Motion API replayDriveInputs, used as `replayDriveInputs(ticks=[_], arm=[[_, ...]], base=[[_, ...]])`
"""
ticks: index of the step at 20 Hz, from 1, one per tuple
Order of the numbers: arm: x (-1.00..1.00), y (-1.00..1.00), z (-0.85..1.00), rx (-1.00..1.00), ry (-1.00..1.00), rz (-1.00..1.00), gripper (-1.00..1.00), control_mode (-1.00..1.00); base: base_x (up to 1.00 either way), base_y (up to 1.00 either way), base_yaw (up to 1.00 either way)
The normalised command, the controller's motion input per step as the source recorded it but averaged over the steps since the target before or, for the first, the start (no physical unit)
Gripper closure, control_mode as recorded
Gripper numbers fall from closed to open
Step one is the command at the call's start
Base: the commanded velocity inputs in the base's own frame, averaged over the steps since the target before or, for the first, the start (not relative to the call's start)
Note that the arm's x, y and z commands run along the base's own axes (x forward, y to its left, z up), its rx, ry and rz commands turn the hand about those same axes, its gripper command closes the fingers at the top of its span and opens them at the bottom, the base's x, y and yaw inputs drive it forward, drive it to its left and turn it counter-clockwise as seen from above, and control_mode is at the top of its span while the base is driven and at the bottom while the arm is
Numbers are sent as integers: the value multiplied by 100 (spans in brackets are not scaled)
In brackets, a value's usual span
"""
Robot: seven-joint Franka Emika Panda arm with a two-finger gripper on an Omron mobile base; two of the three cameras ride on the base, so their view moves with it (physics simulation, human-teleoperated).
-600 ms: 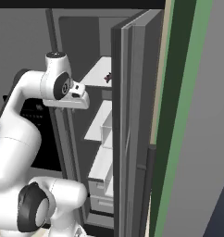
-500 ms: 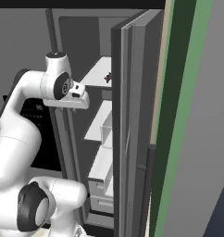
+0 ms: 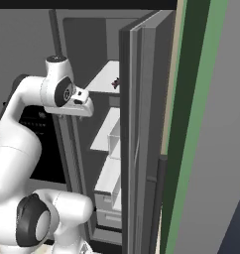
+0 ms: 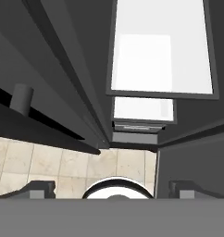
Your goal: Take the fish from the fridge and place it on the digital scale on the counter by the fridge. Wait a few seconds for a reading, then move it to the plate on the dining counter.
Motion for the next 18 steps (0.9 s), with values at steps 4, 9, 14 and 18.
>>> replayDriveInputs(ticks=[4,9,14,18], arm=[[0,-16,6,0,-5,-16,-100,-100],[0,-34,39,0,-22,-14,-100,-100],[0,-49,41,0,-19,-12,-100,-100],[15,-24,14,0,-8,0,-100,-100]], base=[[0,0,0],[0,0,0],[0,0,0],[0,0,0]])
